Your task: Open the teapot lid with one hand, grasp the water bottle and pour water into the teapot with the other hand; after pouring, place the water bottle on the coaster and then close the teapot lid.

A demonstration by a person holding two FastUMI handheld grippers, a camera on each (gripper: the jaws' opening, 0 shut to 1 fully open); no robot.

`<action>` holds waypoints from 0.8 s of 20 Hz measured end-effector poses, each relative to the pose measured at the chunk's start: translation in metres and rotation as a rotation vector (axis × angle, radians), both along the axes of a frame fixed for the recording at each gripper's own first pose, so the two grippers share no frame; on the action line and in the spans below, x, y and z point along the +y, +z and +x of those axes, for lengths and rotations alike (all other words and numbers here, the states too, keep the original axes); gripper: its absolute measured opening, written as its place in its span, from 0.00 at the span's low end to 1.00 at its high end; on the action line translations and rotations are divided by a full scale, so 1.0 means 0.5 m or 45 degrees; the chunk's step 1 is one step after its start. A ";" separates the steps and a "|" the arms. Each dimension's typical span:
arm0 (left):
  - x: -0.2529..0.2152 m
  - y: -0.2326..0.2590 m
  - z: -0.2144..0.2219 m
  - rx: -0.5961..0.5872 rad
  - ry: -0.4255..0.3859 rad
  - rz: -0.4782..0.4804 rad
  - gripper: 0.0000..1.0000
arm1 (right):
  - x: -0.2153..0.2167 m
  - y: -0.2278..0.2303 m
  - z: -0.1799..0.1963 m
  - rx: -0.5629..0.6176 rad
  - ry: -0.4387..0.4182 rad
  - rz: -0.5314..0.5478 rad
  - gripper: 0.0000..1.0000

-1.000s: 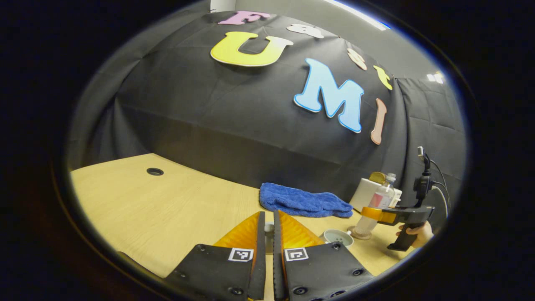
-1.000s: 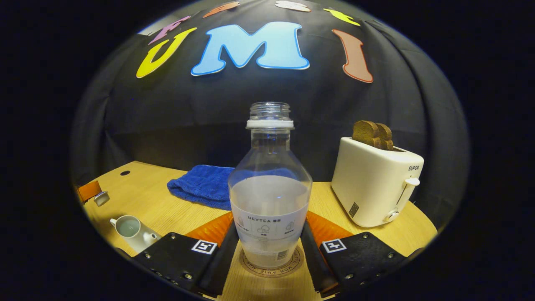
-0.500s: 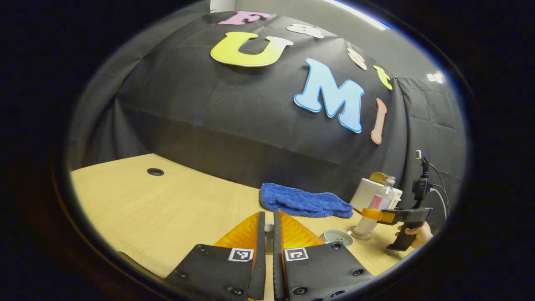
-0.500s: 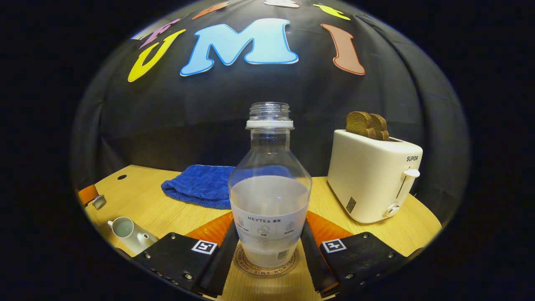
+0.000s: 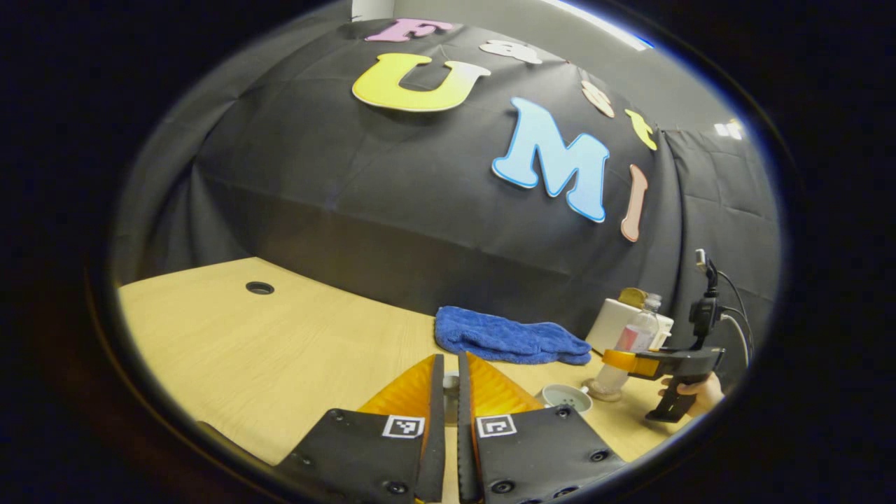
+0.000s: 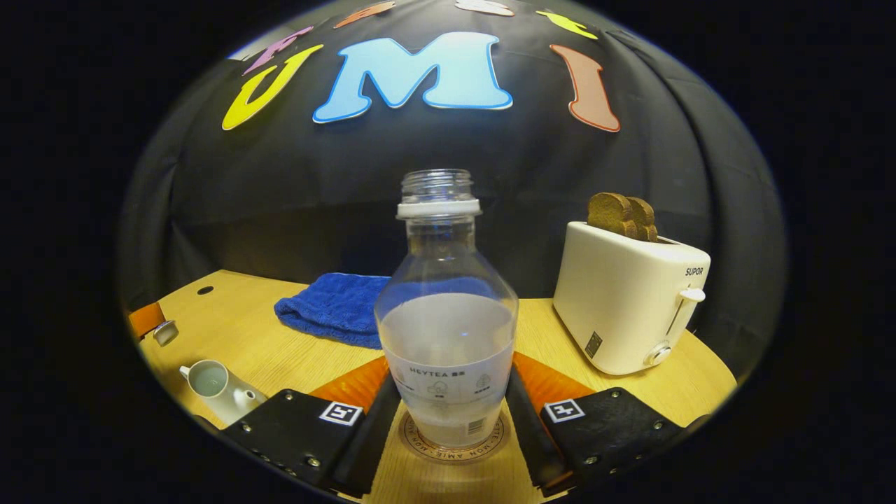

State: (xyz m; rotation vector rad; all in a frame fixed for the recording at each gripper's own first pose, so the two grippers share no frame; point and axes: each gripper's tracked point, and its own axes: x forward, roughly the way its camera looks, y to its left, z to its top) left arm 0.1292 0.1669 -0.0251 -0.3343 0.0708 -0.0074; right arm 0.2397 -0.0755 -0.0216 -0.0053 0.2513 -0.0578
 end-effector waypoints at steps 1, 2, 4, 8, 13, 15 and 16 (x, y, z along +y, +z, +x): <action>0.001 0.000 0.000 0.000 0.000 0.000 0.13 | -0.001 0.001 0.000 0.002 -0.004 -0.005 0.80; 0.001 0.002 -0.001 0.000 0.000 0.000 0.15 | 0.001 -0.002 0.000 0.002 -0.002 -0.005 0.80; 0.001 0.001 0.000 0.000 0.000 -0.001 0.13 | 0.001 -0.003 -0.001 0.004 -0.008 -0.005 0.96; 0.000 0.000 0.000 0.000 0.001 -0.001 0.15 | -0.002 0.008 -0.003 -0.007 -0.017 -0.019 0.98; 0.001 0.002 -0.002 0.000 0.000 0.002 0.13 | -0.014 0.062 -0.010 -0.128 -0.049 -0.063 0.98; 0.001 0.002 -0.001 0.000 0.000 0.007 0.15 | -0.012 0.096 -0.015 -0.209 -0.050 -0.052 0.98; 0.000 0.001 -0.001 0.000 0.000 0.011 0.13 | -0.011 0.116 -0.020 -0.254 -0.045 -0.050 0.98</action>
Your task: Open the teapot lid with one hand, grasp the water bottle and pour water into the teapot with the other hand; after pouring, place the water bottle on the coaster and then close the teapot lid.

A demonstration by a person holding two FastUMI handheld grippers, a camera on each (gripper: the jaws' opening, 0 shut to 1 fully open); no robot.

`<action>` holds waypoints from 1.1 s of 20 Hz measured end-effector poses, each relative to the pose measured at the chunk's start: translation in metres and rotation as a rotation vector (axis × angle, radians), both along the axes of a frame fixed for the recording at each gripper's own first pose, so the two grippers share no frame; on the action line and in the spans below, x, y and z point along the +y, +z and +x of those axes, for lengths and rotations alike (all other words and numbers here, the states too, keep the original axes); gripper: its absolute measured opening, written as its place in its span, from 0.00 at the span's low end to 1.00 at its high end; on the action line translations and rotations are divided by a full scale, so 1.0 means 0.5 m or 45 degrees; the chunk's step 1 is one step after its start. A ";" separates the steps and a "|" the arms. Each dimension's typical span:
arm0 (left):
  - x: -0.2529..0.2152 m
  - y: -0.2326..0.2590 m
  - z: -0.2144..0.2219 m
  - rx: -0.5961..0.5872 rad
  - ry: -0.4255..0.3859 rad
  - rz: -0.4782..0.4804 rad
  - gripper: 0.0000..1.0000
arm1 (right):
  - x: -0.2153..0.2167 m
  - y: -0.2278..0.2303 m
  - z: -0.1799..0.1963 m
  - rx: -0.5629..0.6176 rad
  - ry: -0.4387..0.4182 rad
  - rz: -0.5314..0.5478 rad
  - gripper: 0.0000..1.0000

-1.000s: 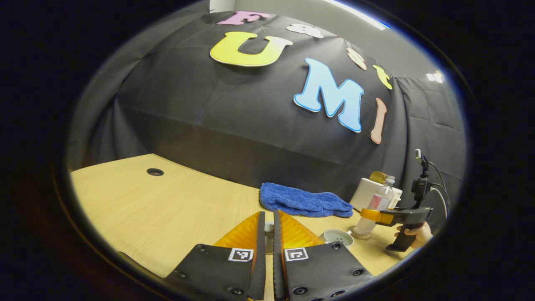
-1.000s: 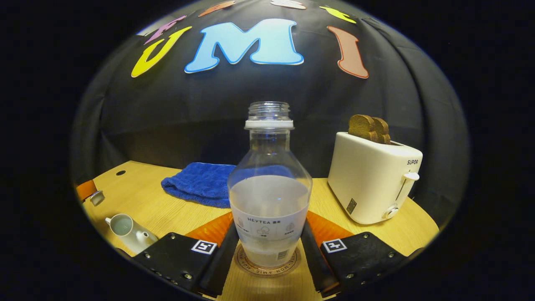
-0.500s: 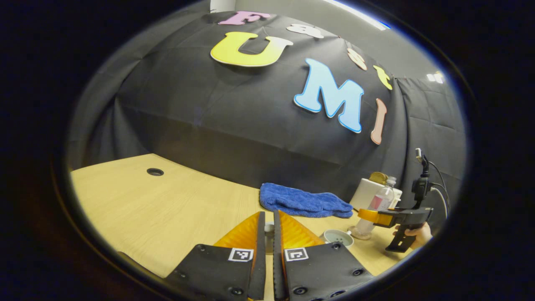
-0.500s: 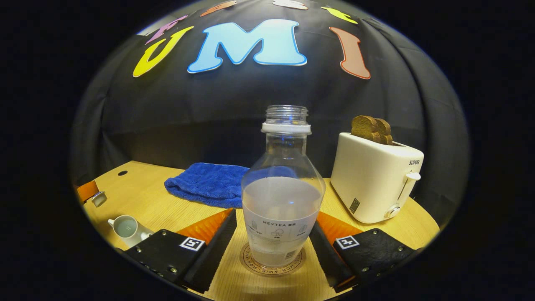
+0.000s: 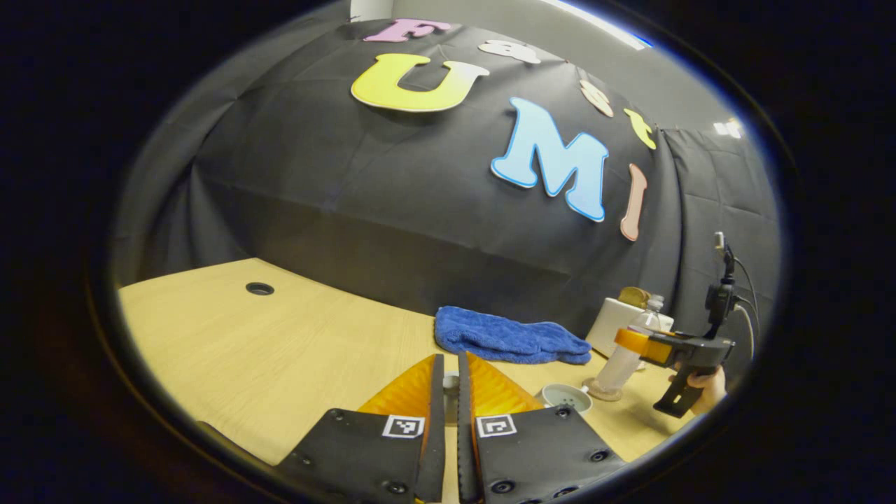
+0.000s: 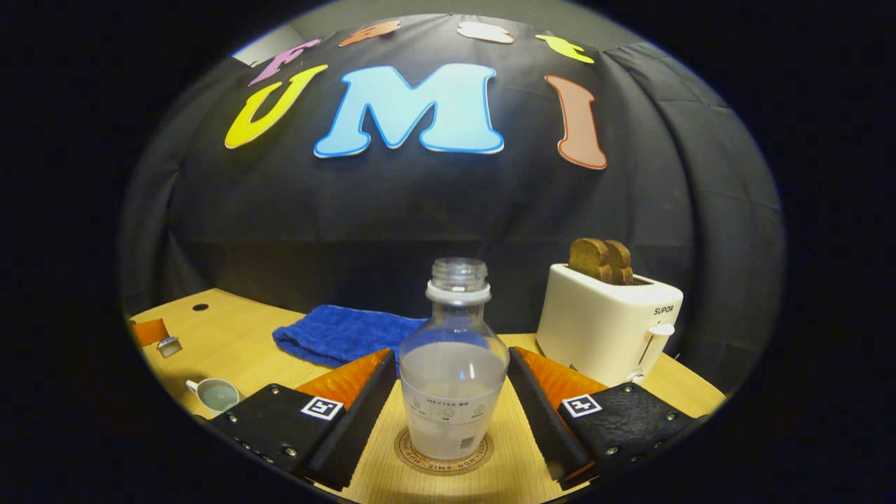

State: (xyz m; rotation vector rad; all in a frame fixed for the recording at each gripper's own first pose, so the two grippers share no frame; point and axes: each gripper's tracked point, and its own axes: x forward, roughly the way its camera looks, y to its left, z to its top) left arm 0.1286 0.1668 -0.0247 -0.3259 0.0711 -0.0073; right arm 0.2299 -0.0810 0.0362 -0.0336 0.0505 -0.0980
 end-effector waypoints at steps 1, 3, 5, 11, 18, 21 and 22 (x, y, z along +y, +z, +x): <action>0.000 0.002 0.000 -0.001 -0.001 0.004 0.13 | 0.001 0.020 -0.004 -0.042 0.001 -0.005 0.98; 0.000 0.001 0.000 0.000 -0.003 0.012 0.13 | -0.002 0.053 -0.015 -0.102 -0.017 -0.035 0.98; 0.000 0.002 0.001 0.000 -0.004 0.018 0.13 | -0.002 0.079 -0.030 -0.134 -0.032 -0.067 0.98; 0.000 0.003 0.000 -0.004 -0.011 0.029 0.13 | 0.005 0.127 -0.117 -0.199 -0.036 0.006 0.98; -0.030 0.020 -0.005 -0.061 -0.043 0.069 0.13 | -0.006 0.108 -0.249 -0.183 -0.021 0.002 0.98; -0.068 0.035 -0.009 -0.070 -0.102 0.077 0.13 | 0.000 0.079 -0.288 -0.155 -0.007 0.025 0.98; -0.079 0.043 -0.012 -0.079 -0.112 0.093 0.15 | -0.003 0.066 -0.297 -0.147 -0.006 0.036 0.98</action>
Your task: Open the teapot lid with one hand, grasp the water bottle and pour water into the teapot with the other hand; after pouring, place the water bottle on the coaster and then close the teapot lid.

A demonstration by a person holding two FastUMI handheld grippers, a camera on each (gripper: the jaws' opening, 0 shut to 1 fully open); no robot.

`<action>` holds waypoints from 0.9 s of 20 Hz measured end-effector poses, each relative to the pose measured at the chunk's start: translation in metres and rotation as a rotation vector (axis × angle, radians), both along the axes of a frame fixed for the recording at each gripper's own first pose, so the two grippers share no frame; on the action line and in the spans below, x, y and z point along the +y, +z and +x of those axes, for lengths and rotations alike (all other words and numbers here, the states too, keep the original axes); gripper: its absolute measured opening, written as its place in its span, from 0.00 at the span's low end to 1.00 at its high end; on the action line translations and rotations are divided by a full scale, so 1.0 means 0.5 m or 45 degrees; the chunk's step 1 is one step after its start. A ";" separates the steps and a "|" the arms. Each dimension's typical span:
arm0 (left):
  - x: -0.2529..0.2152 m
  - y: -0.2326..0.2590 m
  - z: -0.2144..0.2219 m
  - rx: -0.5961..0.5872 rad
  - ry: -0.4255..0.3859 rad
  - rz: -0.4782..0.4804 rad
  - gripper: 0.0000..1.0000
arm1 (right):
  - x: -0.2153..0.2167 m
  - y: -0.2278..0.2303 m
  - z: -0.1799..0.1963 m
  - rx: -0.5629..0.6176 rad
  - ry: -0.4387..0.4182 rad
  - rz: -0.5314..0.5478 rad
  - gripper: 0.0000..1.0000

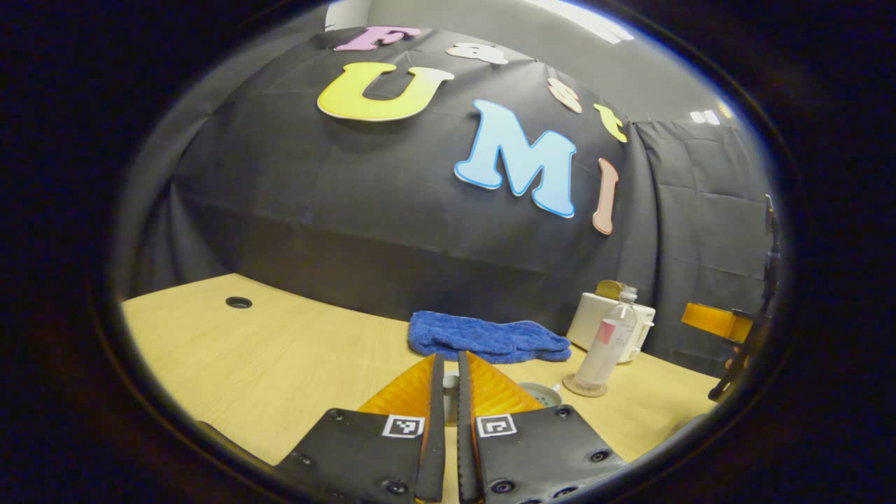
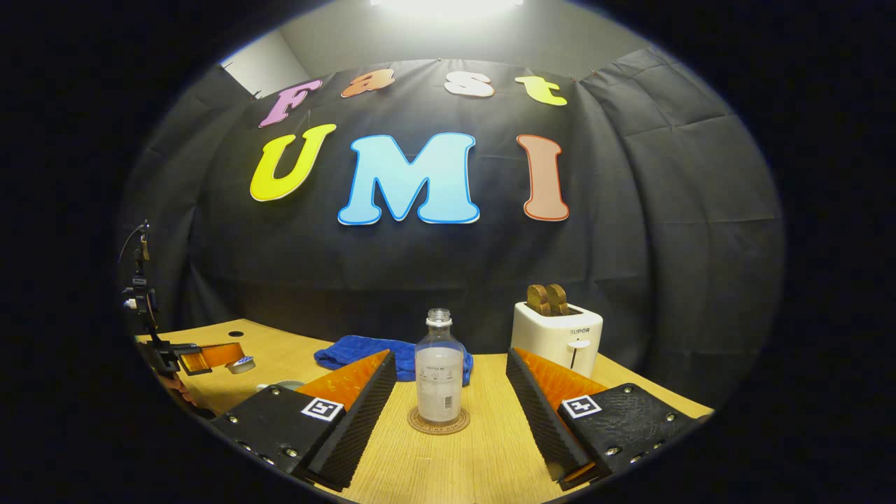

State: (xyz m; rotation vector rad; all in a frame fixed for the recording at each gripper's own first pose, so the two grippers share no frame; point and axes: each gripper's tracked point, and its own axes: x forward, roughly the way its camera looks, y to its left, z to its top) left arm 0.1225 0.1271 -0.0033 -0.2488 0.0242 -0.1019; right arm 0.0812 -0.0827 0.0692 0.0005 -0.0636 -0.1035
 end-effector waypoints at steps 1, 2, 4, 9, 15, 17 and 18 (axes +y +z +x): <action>-0.006 0.012 -0.002 -0.016 0.000 0.017 0.15 | -0.001 -0.014 -0.009 0.007 -0.002 0.005 0.98; -0.013 0.022 -0.004 -0.028 -0.001 0.022 0.11 | -0.002 -0.029 -0.016 0.018 -0.004 0.001 0.98; -0.042 0.040 -0.006 -0.042 -0.010 0.054 0.15 | -0.007 -0.055 -0.030 0.056 -0.015 -0.033 0.98; -0.133 0.034 0.016 -0.008 -0.041 0.188 0.15 | 0.003 -0.063 -0.049 0.047 0.002 -0.067 0.98; -0.196 0.005 0.053 0.032 -0.039 0.294 0.15 | 0.012 -0.061 -0.045 0.026 -0.025 -0.166 0.98; -0.195 -0.004 0.061 0.042 -0.029 0.317 0.15 | 0.020 -0.070 -0.043 0.050 0.005 -0.142 0.98; -0.194 -0.012 0.062 0.049 -0.025 0.324 0.15 | 0.023 -0.071 -0.042 0.052 0.011 -0.129 0.98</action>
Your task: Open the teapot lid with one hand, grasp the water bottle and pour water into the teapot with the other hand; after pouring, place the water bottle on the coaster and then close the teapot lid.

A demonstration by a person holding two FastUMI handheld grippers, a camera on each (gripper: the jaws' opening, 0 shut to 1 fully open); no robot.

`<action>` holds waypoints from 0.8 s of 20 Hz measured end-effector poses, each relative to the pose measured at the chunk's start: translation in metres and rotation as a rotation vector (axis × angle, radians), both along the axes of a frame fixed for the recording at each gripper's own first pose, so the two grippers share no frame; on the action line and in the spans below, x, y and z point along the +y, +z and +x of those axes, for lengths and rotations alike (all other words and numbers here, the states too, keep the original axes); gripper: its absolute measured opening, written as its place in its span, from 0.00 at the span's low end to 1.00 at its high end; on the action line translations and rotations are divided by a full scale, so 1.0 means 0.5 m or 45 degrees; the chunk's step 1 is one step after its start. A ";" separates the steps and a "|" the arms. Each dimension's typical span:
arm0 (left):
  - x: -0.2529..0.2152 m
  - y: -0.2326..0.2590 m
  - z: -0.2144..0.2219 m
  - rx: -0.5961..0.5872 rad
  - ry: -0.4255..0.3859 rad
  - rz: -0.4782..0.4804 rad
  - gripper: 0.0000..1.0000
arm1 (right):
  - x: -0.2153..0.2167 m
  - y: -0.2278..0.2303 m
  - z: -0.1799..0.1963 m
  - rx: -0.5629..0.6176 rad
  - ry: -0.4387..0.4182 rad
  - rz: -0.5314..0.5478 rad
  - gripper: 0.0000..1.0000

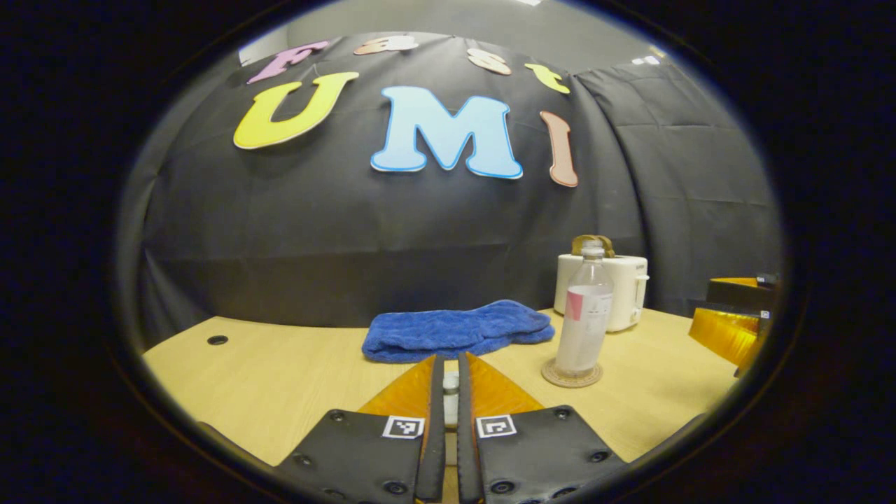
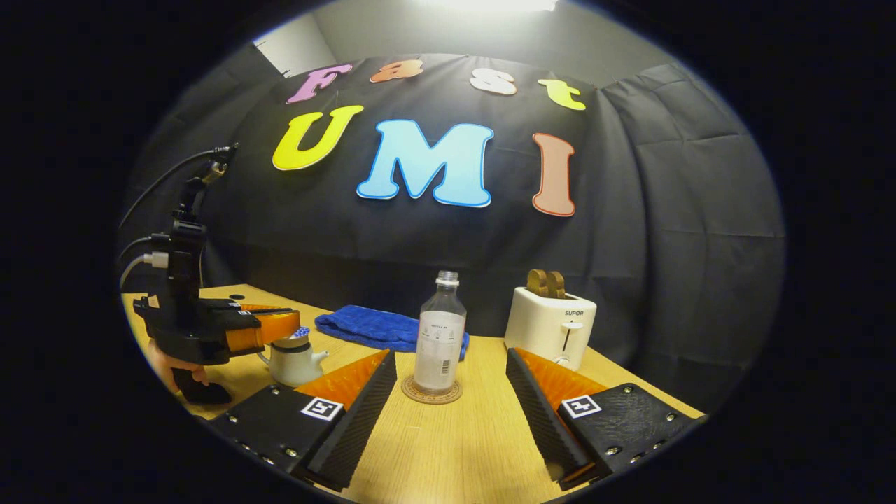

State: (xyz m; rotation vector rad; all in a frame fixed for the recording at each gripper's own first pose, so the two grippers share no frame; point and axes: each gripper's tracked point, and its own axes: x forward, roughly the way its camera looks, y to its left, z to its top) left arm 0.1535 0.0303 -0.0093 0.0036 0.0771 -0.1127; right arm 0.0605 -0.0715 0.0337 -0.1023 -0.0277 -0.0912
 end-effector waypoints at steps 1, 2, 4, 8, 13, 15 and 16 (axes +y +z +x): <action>0.001 -0.003 0.001 0.006 0.003 0.005 0.15 | -0.004 0.002 -0.001 -0.002 -0.006 0.003 0.98; -0.002 -0.008 0.004 0.010 0.001 0.004 0.15 | -0.008 0.004 -0.001 -0.005 -0.012 0.004 0.98; -0.002 -0.007 0.005 0.008 0.010 0.012 0.15 | -0.005 0.010 -0.005 -0.019 -0.005 0.020 0.98; -0.001 -0.022 0.005 0.032 0.017 0.003 0.15 | 0.003 0.003 -0.002 -0.006 0.014 0.034 0.98; -0.005 -0.024 0.001 0.035 0.031 0.033 0.15 | 0.004 -0.008 0.005 0.018 0.015 0.032 0.98; -0.004 -0.021 0.001 0.028 0.042 0.036 0.15 | 0.006 -0.013 0.005 0.024 0.018 0.030 0.98; -0.005 -0.021 -0.003 0.024 0.038 0.029 0.15 | 0.008 -0.014 0.007 0.027 0.021 0.030 0.98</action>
